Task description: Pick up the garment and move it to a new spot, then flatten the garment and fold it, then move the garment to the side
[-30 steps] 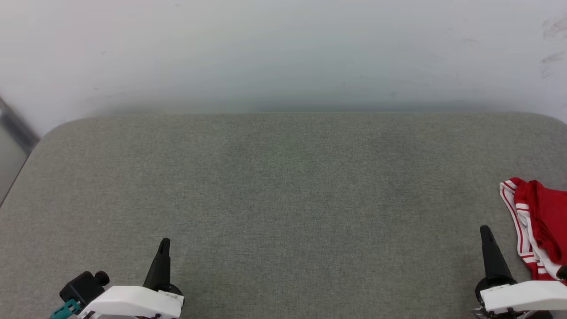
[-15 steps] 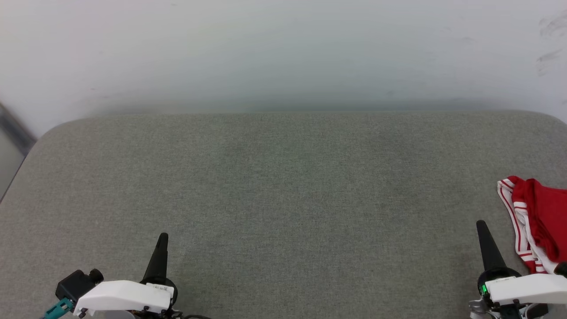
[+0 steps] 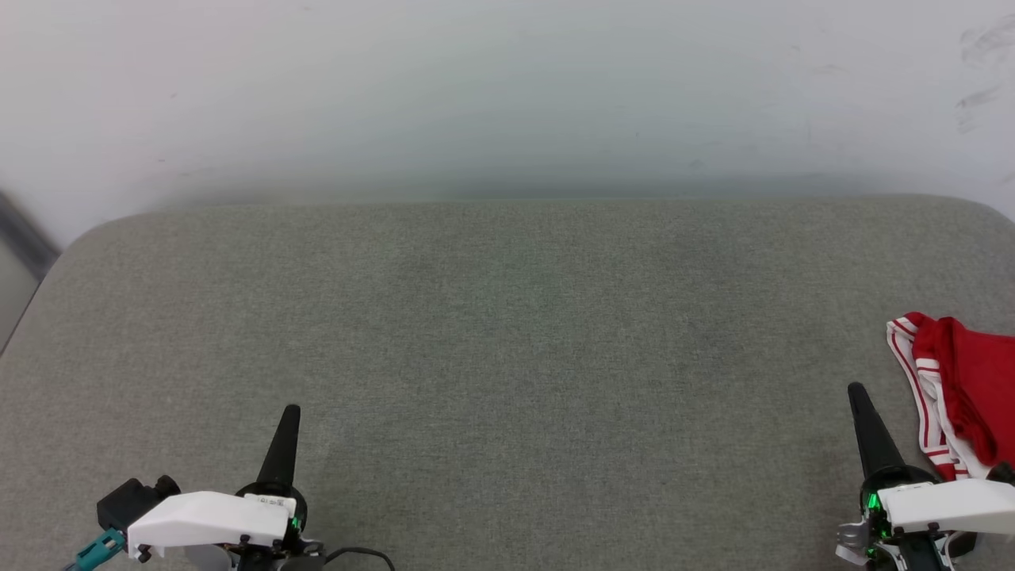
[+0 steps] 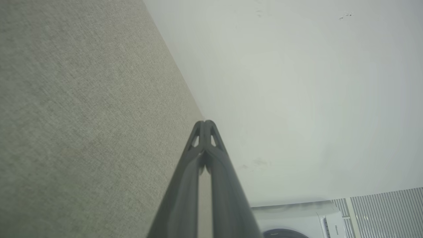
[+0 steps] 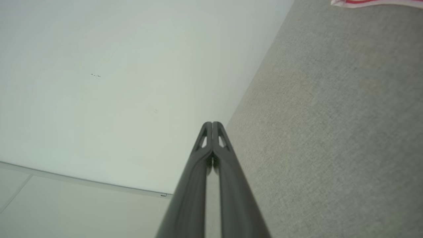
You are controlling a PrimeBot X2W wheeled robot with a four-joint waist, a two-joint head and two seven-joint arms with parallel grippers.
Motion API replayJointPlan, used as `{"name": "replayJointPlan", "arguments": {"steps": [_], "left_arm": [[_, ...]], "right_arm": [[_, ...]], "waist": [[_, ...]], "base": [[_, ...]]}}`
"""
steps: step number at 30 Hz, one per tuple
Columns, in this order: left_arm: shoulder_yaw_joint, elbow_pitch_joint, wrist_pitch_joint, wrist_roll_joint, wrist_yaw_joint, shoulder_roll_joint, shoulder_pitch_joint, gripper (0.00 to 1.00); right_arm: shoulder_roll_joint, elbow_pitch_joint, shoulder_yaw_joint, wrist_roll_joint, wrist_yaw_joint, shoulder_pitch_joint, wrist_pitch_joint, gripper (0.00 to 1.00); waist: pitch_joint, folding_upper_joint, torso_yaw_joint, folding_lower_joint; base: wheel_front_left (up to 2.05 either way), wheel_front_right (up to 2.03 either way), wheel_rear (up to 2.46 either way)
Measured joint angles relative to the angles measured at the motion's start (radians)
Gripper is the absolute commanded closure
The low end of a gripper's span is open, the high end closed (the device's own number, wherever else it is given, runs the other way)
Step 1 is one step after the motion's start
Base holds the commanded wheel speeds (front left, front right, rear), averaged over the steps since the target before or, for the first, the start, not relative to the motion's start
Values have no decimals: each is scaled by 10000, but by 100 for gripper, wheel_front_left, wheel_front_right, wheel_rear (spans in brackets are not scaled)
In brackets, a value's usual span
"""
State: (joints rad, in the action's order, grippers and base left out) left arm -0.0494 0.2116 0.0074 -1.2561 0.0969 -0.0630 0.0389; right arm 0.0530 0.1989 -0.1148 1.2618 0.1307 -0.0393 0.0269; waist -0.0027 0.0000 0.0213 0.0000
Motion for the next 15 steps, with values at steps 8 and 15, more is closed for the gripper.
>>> {"name": "replayJointPlan", "arguments": {"steps": [8,15], "left_arm": [[-111,63,178,-754,84,2,109,100],[-184,115,341,-1369,105,4,246,100]], "right_arm": [[0,100,-4,704,0,-109,180,100],[-2,180,-4,1287,0,-219,316,100]], "waist": [[10,0,-37,0],[19,0,-71,0]], "base": [[0,0,0],[0,0,0]]}}
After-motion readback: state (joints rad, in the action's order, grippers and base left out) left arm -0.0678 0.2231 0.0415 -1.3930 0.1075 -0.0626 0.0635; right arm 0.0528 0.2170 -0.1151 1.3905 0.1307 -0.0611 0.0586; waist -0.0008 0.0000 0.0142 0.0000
